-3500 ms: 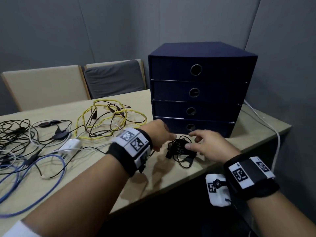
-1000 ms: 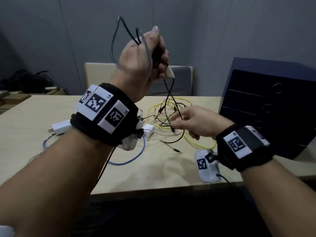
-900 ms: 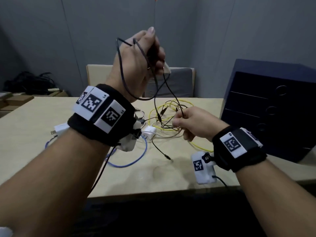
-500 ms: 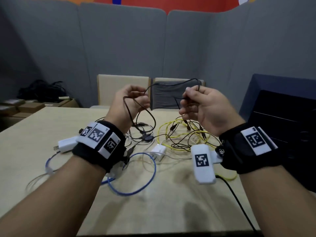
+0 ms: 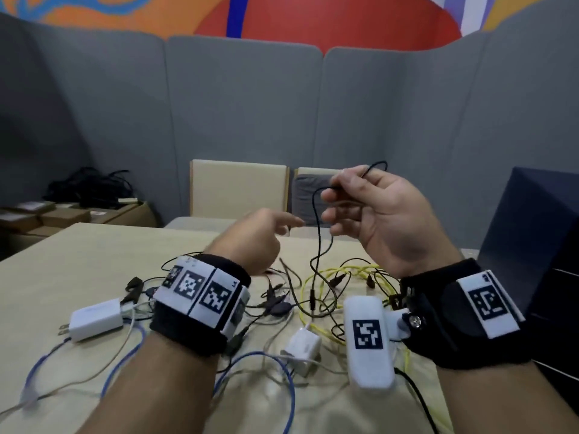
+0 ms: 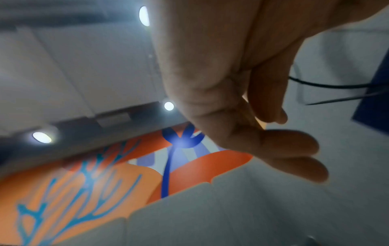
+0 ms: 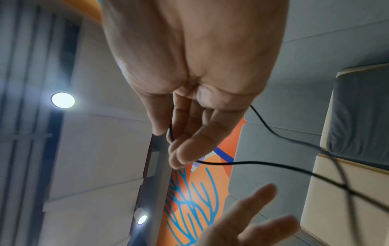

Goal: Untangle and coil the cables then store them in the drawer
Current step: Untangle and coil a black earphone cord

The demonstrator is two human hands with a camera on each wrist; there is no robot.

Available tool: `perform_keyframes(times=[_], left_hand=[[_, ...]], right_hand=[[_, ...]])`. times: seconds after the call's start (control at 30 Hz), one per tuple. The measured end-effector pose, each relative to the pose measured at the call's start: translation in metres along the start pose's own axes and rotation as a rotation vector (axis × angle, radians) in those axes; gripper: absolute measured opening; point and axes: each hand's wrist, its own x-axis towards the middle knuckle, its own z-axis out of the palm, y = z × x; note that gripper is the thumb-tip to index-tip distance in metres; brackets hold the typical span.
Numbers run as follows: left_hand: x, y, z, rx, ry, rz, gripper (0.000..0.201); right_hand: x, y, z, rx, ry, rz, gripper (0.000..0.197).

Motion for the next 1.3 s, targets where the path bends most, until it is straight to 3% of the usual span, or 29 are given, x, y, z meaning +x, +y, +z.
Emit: perform_keyframes(times=[0.07,0.17,0.23,0.37,0.5,0.57,0.67,0.73,0.8,1.0,1.13,1.23,1.3], left_hand=[[0.003,-0.002,-0.013,0.031,0.081,0.001,0.071],[0.002,0.008,-0.02,-0.265,0.166,0.169,0.047],[-0.003,0.023,-0.016,-0.375,0.114,0.263,0.036],[-0.003,0.03,-0.001,-0.491,0.042,0.347,0.031],[0.004,0.012,0.007,-0.478,0.066,0.268,0.017],[0.008,0.004,0.011,-0.508,0.087,0.208,0.018],[0.01,-0.003,0.013,-0.529,0.123,0.159,0.023],[0.011,-0.005,0.01,-0.469,0.154,0.141,0.025],[0.012,-0.003,0.007,-0.394,0.165,0.139,0.026],[0.006,0.011,0.002,-0.529,0.075,0.173,0.029],[0.006,0.009,0.008,-0.602,0.019,0.181,0.034],[0.007,0.003,0.01,-0.652,-0.034,0.157,0.031],[0.006,-0.003,0.01,-0.683,-0.054,0.142,0.028]], right_hand=[[0.005,0.008,-0.007,-0.006,-0.006,-0.005,0.015],[0.012,0.018,-0.013,0.015,-0.01,-0.025,0.018],[0.016,0.023,-0.013,0.037,-0.02,-0.051,0.017],[0.019,0.029,-0.011,0.06,-0.055,-0.082,0.016],[0.023,0.034,-0.013,0.068,-0.052,-0.072,0.017],[0.024,0.038,-0.016,-0.068,-0.05,-0.027,0.02],[0.027,0.045,-0.029,-0.673,0.043,0.061,0.041],[0.031,0.048,-0.041,-0.999,0.186,0.028,0.049],[0.033,0.047,-0.048,-0.991,0.219,-0.095,0.038],[0.026,0.044,-0.027,-0.795,-0.094,-0.227,0.018],[0.029,0.05,-0.026,-0.818,-0.081,-0.259,0.005],[0.03,0.048,-0.032,-0.91,-0.084,-0.272,0.013],[0.033,0.048,-0.038,-0.874,0.012,-0.303,0.017]])
